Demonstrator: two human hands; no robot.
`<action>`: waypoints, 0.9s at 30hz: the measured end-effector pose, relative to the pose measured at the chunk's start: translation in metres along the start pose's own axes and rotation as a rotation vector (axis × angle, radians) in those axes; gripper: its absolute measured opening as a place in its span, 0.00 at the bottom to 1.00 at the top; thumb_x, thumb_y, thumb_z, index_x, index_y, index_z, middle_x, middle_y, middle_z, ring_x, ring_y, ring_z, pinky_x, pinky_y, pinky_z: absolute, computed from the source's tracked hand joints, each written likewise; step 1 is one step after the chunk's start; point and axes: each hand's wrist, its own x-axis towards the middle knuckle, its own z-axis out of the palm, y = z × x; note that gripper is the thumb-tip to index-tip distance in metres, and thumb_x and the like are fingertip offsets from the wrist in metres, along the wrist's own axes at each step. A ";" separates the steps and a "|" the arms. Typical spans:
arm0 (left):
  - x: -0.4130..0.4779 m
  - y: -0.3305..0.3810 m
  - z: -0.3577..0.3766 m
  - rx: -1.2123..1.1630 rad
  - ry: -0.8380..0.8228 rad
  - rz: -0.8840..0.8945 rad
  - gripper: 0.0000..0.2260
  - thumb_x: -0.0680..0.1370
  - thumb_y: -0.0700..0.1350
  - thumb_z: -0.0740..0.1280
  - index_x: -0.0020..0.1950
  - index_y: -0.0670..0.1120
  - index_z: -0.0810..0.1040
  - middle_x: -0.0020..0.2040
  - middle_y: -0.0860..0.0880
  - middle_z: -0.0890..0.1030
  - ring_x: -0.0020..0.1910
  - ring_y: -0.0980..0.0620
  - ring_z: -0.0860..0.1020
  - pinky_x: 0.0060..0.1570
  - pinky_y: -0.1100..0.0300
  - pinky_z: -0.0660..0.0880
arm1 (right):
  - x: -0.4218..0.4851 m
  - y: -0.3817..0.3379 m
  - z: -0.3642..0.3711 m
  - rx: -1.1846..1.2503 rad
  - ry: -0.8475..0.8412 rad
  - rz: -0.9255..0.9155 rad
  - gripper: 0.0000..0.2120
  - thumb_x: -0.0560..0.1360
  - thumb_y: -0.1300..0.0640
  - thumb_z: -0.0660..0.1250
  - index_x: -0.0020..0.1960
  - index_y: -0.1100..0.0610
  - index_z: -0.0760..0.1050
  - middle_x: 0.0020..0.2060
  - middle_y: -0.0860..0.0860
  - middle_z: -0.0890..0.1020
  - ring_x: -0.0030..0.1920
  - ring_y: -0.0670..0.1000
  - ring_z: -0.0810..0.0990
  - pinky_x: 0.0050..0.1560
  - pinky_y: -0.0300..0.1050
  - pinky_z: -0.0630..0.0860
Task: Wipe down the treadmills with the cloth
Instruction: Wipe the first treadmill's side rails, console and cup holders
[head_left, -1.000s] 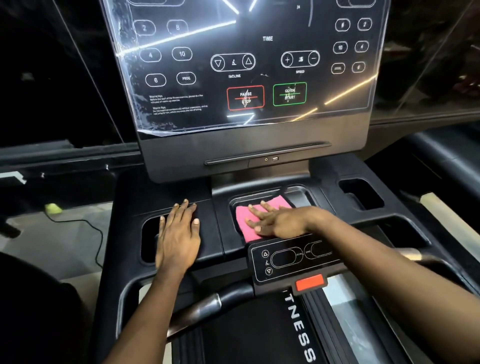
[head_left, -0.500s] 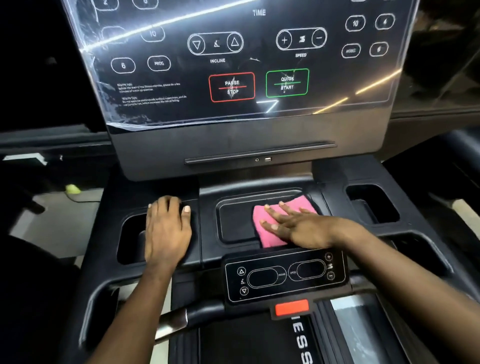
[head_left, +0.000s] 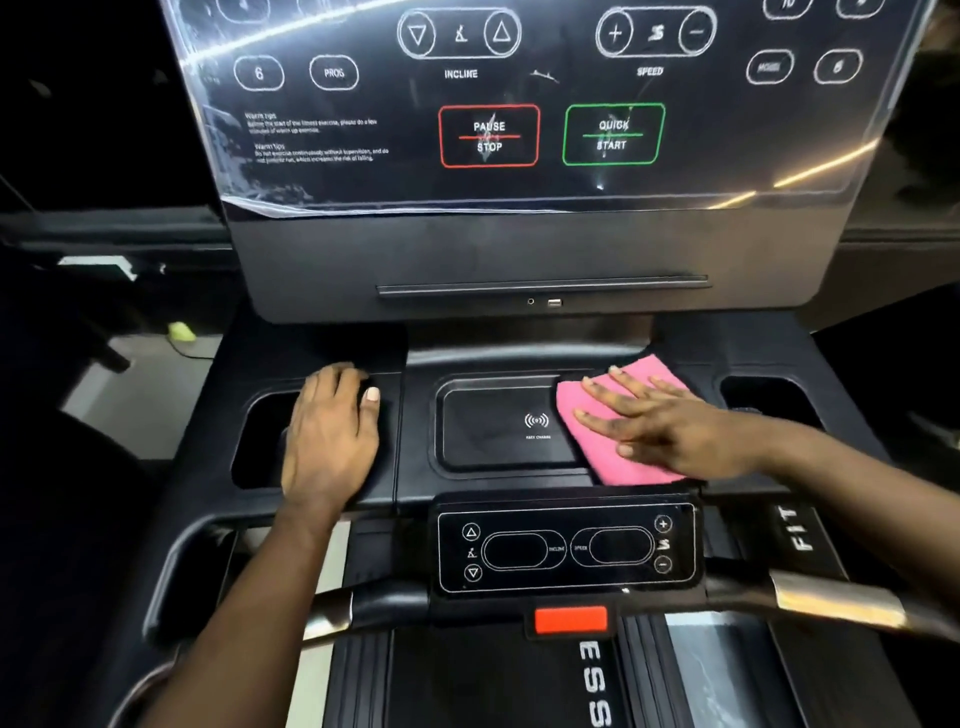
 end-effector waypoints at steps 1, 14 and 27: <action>0.001 0.000 0.001 0.005 0.002 -0.007 0.14 0.82 0.48 0.57 0.61 0.40 0.75 0.61 0.40 0.75 0.60 0.40 0.72 0.65 0.43 0.70 | 0.006 -0.002 -0.001 -0.024 0.002 -0.032 0.25 0.85 0.41 0.50 0.73 0.25 0.39 0.74 0.32 0.29 0.74 0.45 0.22 0.79 0.57 0.33; -0.002 -0.004 0.002 0.033 -0.030 0.009 0.20 0.81 0.52 0.52 0.62 0.41 0.75 0.63 0.40 0.75 0.63 0.38 0.72 0.68 0.39 0.68 | 0.074 -0.062 -0.015 -0.097 0.136 -0.349 0.23 0.86 0.41 0.48 0.81 0.36 0.51 0.80 0.39 0.39 0.81 0.49 0.35 0.79 0.53 0.36; 0.003 0.004 0.003 0.090 0.011 -0.015 0.11 0.83 0.48 0.58 0.59 0.42 0.73 0.58 0.40 0.74 0.57 0.38 0.72 0.64 0.40 0.69 | 0.060 -0.032 -0.016 -0.172 0.146 -0.240 0.26 0.80 0.34 0.39 0.77 0.29 0.40 0.77 0.36 0.31 0.77 0.48 0.26 0.79 0.58 0.36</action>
